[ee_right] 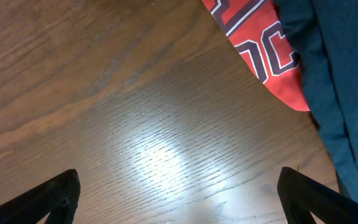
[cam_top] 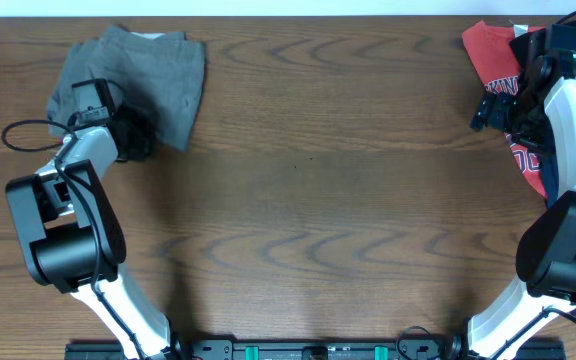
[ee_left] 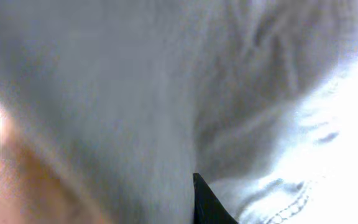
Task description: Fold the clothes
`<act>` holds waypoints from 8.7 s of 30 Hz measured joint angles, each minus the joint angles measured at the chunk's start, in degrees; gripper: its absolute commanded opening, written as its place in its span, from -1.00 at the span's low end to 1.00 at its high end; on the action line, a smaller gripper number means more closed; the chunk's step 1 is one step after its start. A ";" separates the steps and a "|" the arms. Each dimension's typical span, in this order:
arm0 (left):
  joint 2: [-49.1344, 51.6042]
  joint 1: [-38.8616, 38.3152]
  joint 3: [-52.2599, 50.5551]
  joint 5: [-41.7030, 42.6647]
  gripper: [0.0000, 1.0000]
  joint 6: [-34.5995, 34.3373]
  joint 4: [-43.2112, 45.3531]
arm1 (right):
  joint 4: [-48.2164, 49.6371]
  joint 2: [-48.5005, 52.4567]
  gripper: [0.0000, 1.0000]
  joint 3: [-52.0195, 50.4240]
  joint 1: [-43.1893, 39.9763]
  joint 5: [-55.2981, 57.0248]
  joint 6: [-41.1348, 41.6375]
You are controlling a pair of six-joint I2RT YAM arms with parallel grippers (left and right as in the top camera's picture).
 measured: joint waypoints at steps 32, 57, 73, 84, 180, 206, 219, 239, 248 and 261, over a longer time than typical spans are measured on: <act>4.22 -8.61 0.04 -13.88 -0.87 -8.98 14.12 | 0.00 0.00 0.98 0.00 0.00 0.00 0.00; 5.49 6.56 2.36 -16.79 -0.88 -5.35 9.53 | -0.02 -0.02 0.99 0.00 0.00 0.02 0.00; 5.62 14.49 1.14 -11.32 -0.87 -1.16 14.60 | 0.00 0.00 0.99 0.00 0.00 0.02 0.00; 6.21 2.62 1.42 -9.73 -0.88 9.77 14.03 | 0.00 0.00 0.99 0.00 0.00 0.00 0.00; -54.82 7.93 1.49 0.55 0.96 33.88 -62.88 | 0.00 -0.02 0.98 0.00 0.00 0.00 0.00; -57.37 6.23 0.87 0.57 0.96 34.80 -72.57 | 0.00 0.00 0.99 0.00 0.00 0.00 0.00; -74.40 -17.64 -7.82 -11.47 0.95 35.06 -53.83 | 0.00 -0.02 0.98 0.00 0.00 0.00 0.00; -96.24 -18.03 -32.92 -15.69 0.95 35.21 -30.58 | 0.02 -0.02 0.98 0.00 0.00 0.02 0.00; -107.45 -18.03 -50.27 -17.97 0.96 35.23 -23.93 | 0.00 -0.02 0.98 0.00 0.00 0.00 0.00; -114.95 -14.03 -66.10 -19.91 0.96 35.19 -1.44 | -0.04 0.00 0.98 0.00 0.00 0.00 0.00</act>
